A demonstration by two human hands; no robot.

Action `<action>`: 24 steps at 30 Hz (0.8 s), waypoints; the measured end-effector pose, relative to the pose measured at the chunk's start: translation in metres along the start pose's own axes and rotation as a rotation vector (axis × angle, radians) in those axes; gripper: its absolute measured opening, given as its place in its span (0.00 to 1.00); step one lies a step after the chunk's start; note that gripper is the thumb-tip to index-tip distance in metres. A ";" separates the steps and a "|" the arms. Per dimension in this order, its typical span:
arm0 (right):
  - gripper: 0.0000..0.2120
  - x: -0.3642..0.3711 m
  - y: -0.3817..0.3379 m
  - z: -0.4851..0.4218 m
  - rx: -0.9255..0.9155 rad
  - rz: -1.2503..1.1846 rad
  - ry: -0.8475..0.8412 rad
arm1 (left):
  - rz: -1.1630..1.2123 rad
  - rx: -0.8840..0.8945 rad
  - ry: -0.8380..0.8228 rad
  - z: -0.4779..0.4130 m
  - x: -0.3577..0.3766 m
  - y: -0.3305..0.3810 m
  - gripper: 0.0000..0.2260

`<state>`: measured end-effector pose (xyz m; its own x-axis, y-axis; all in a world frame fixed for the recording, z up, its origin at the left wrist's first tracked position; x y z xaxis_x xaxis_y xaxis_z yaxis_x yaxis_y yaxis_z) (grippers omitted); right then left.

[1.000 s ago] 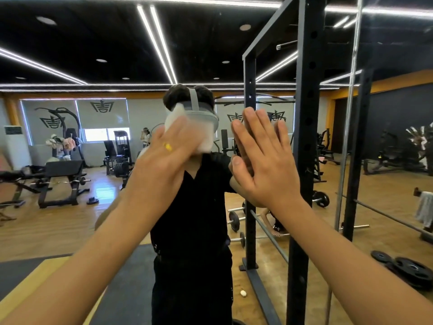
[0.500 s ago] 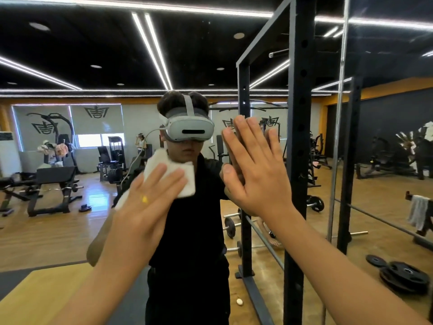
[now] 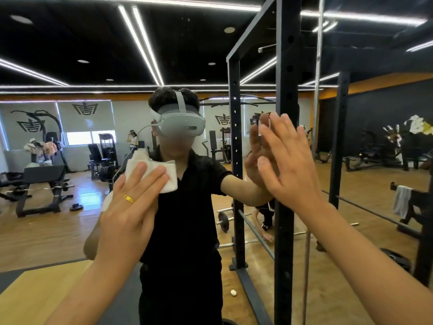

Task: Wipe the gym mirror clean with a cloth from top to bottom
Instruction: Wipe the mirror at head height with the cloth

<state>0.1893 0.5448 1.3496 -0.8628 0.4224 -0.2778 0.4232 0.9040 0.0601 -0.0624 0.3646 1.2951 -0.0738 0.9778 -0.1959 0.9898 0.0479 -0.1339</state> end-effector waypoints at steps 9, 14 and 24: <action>0.31 0.024 0.015 0.010 -0.055 0.097 0.073 | 0.063 -0.024 0.016 -0.017 0.025 0.030 0.16; 0.30 0.024 0.016 0.011 -0.061 0.083 0.069 | 0.118 0.050 -0.028 -0.039 0.045 0.065 0.18; 0.30 0.024 0.015 0.013 -0.049 0.039 0.082 | 0.102 0.012 0.091 -0.143 0.048 0.082 0.21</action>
<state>0.1783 0.5679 1.3315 -0.8665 0.4595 -0.1951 0.4446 0.8881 0.1169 0.0326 0.4450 1.4131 0.0386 0.9920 -0.1203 0.9901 -0.0543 -0.1297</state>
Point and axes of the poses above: each hand's wrist, its own z-axis away from the middle knuckle, its own x-axis out of the palm, y = z × x, the point moved 3 cm from there along -z, towards the middle knuckle, and after that the axes turned 7 degrees about -z, right-handed, at the moved point
